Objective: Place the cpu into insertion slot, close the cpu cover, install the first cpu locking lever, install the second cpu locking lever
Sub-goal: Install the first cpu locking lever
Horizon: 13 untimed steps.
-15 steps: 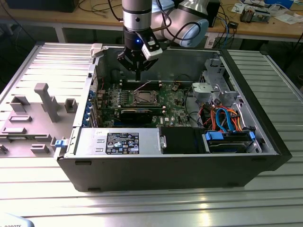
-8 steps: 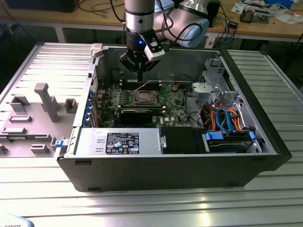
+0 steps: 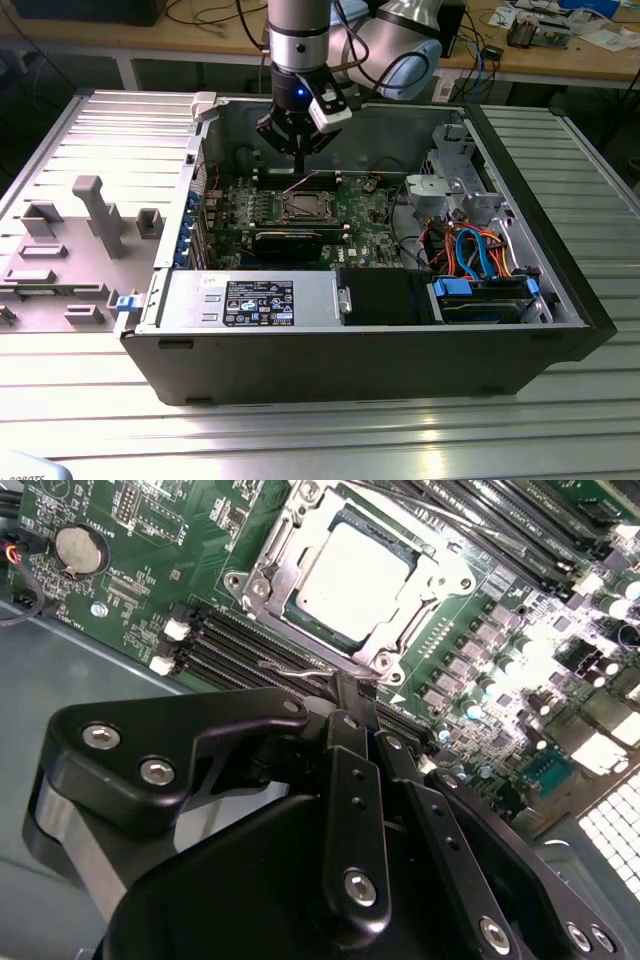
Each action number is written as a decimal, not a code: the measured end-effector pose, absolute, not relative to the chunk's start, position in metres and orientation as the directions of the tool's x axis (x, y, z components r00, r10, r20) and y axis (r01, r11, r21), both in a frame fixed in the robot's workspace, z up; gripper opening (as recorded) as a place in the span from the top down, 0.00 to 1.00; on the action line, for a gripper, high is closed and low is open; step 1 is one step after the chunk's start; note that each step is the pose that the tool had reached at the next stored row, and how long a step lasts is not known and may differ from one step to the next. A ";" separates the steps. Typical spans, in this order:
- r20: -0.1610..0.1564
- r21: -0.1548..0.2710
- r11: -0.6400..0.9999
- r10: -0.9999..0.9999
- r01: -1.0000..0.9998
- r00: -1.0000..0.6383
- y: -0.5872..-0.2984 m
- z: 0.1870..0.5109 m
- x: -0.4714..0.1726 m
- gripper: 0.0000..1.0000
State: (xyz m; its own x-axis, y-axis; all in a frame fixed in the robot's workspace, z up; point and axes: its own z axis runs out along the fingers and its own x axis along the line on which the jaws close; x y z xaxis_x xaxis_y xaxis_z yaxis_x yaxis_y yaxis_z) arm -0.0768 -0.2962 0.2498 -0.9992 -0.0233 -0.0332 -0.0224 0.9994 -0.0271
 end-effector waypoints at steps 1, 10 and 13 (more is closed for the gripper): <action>-0.033 -0.030 0.999 -0.024 -0.023 -0.999 -0.295 0.249 -0.077 0.89; -0.032 -0.054 0.998 -0.047 -0.045 -0.998 -0.290 0.245 -0.074 0.89; -0.032 -0.056 0.997 -0.047 -0.045 -0.998 -0.288 0.244 -0.072 0.89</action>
State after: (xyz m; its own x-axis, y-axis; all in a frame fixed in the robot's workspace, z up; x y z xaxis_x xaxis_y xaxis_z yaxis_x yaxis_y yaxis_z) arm -0.0722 -0.2882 0.2437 -0.9984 -0.0469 -0.0323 -0.0451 0.9974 -0.0563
